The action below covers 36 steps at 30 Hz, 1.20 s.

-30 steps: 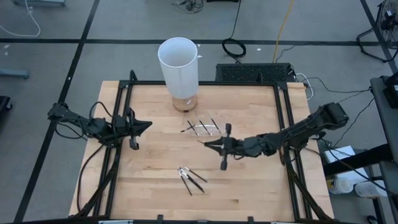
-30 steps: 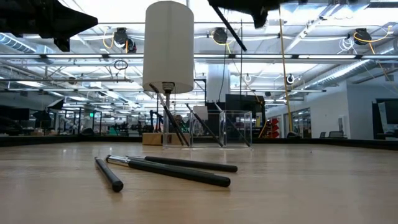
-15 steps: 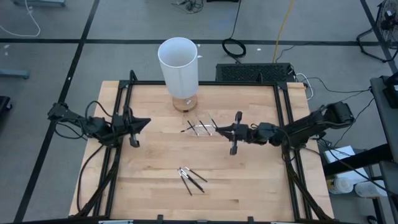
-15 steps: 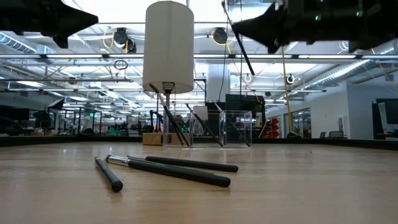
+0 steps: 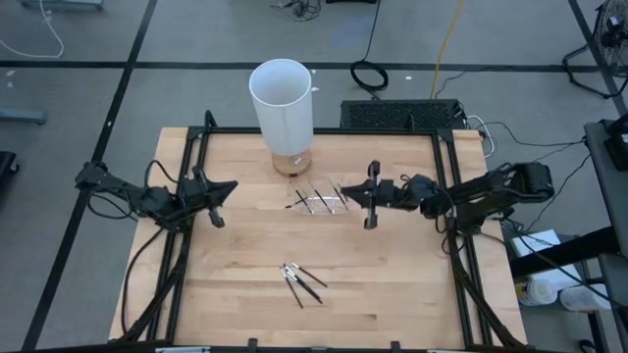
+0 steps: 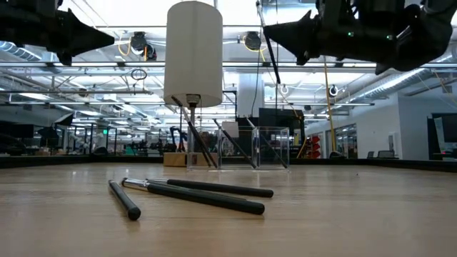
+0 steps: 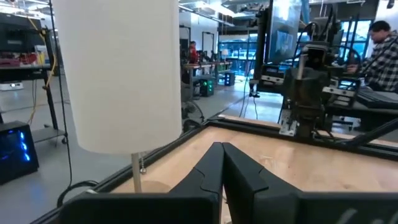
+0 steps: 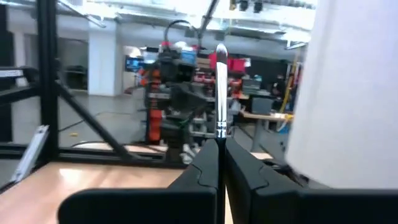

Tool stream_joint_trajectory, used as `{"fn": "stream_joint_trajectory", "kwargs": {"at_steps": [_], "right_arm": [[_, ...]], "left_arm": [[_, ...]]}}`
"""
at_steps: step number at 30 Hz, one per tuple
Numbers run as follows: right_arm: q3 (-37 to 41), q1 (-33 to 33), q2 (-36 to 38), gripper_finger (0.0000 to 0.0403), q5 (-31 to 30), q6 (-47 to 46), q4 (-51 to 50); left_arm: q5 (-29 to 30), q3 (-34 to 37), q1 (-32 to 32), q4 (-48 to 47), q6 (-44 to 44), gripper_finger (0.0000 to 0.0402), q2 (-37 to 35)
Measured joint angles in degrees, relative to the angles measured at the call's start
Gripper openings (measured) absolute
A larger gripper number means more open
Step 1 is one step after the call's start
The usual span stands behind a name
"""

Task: Pick & Place Makeup Supplies
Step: Put the makeup brush into the transparent organizer

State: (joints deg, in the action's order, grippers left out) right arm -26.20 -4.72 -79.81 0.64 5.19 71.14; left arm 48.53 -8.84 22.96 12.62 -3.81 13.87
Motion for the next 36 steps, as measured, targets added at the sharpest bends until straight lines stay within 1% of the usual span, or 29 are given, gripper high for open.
{"fn": "stream_joint_trajectory", "kwargs": {"at_steps": [3,6,8,12,17,24,30,33,36], "right_arm": [[0.0,-2.4,-0.6,0.0,0.3,0.4,0.3],[0.0,-4.2,-3.4,0.0,5.1,0.3,7.0],[0.0,-4.8,-5.7,0.0,6.1,-0.7,10.4],[-0.2,-5.6,-10.9,0.0,5.1,-2.7,11.5],[-0.8,-4.2,-17.1,0.0,1.2,-2.4,18.1],[-0.8,-4.7,-23.2,0.0,-2.5,-4.6,18.6],[-0.8,-4.6,-24.5,0.0,-5.3,-4.5,18.6],[-0.8,-4.6,-24.5,0.0,-5.4,-4.5,18.5],[-0.8,-4.6,-24.5,0.0,-7.1,-4.7,16.2]], "left_arm": [[0.0,0.0,0.0,0.0,-0.2,0.001,0.0],[0.0,0.0,0.0,0.0,-0.3,0.001,0.0],[0.0,0.0,0.0,0.0,-0.4,0.001,0.0],[0.1,0.0,0.0,2.6,-3.2,0.001,0.0],[0.2,0.0,0.0,4.3,-4.1,0.001,0.0],[0.6,0.0,-0.1,3.9,-3.3,0.001,0.0],[0.6,0.0,-0.1,3.4,-3.2,0.001,0.0],[0.6,0.0,0.0,3.4,-2.9,0.001,0.0],[0.6,0.0,0.0,3.4,-2.9,0.001,0.0]]}}
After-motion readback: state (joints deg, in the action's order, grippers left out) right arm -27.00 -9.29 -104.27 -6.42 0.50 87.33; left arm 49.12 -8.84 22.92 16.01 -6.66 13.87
